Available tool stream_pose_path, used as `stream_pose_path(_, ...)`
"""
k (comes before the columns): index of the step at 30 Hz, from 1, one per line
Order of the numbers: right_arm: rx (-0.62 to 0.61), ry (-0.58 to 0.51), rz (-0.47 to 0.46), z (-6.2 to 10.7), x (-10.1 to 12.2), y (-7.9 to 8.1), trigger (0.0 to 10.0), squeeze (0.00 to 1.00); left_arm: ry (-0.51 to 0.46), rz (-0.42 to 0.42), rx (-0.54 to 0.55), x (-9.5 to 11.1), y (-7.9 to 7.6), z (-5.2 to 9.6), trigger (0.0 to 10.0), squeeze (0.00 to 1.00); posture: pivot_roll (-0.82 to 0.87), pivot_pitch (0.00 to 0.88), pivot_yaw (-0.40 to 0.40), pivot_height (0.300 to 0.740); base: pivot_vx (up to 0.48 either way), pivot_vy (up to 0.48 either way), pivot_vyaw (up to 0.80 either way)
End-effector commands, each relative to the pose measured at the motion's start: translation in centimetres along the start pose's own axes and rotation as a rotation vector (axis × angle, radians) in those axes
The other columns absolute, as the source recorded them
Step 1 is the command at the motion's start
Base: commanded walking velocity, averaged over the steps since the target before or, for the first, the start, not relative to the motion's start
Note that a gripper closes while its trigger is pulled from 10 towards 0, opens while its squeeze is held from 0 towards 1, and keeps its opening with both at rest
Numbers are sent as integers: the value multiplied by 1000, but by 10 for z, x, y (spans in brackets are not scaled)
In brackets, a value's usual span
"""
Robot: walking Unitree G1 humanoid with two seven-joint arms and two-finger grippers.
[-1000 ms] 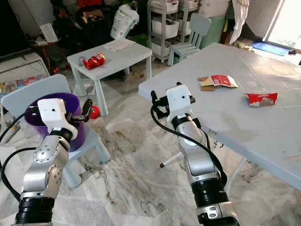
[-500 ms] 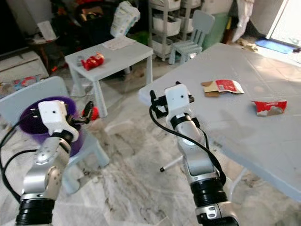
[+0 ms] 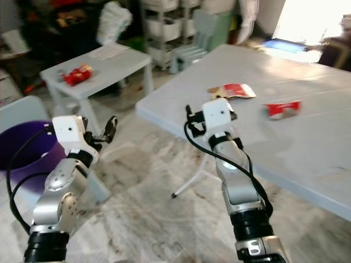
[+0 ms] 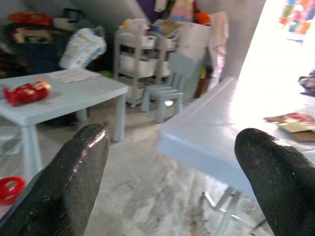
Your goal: Picking trash to rubbish bin
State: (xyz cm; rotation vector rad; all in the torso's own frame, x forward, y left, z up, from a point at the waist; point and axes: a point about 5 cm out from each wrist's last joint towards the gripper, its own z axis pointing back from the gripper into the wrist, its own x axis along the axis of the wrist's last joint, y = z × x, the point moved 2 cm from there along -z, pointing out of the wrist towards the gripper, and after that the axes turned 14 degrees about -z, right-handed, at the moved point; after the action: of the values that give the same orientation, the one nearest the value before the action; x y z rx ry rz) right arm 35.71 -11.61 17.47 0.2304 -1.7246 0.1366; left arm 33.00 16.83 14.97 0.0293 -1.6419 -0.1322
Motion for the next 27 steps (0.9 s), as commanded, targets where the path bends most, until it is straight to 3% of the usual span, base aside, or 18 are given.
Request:
stream_pose_path(1,15,-20,5,-4,7,4,10000,0,-28,-4,3,7,2,-1,10000,0,-2,0,-21,740,371,0,0)
stream_pose_path(21,24,-34,3,-6,9,6,10000,0,-16,-11,1,5,3,0,10000,0,2,0,-23,740,448,0,0)
stream_pose_path(27,19,-23,3,-5,8,6,10000,0,-1,-8,-8,1,1,1,10000,0,0,0,-25,740,450,0,-704)
